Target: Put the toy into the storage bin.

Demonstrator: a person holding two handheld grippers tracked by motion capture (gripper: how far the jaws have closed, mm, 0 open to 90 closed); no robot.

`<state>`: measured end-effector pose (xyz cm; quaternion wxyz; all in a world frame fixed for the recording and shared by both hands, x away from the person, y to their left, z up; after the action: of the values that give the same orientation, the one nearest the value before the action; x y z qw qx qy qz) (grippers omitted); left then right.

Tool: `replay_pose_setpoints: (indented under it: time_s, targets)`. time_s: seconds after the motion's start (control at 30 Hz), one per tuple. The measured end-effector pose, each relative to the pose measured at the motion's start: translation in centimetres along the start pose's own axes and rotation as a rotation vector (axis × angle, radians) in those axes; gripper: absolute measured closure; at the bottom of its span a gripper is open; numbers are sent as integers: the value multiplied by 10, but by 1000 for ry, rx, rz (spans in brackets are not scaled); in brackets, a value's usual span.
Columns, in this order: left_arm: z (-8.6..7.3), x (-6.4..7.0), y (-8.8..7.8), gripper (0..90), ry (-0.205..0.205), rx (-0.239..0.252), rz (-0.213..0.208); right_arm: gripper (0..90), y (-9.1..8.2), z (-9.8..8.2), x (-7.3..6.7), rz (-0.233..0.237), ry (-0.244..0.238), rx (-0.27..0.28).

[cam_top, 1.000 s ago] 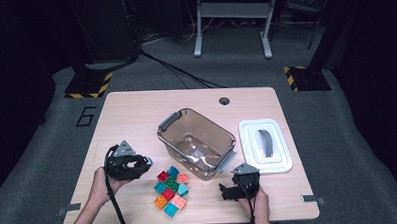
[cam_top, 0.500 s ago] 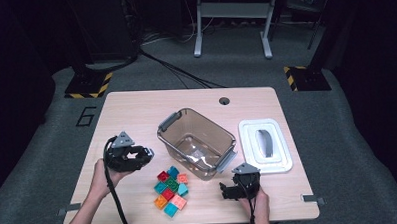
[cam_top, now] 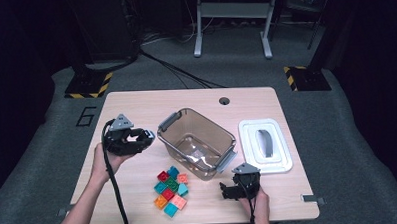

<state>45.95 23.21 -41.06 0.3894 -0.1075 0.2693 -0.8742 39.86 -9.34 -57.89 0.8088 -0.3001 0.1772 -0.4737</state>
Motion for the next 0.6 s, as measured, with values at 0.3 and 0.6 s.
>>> replay_pose_setpoints:
  time_s: [0.3, 0.6]
  targets:
    - [26, -1, 8, 468, 20, 18, 10, 19, -1, 0, 1, -1, -11, -1]
    - [53, 8, 21, 467, 33, 30, 2, 19, -1, -1, 1, 6, -15, -4]
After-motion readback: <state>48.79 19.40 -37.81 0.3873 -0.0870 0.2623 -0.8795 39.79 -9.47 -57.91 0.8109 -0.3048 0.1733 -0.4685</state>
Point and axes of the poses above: each handheld gripper's, and its own axes: y roughly forward along the jaws, z roughly out of its top, x roughly to its right, the point moved 7 cm from there along y, roughly forward along the jaws, and after that the axes turned 3 degrees about x, right-handed, at the moved point
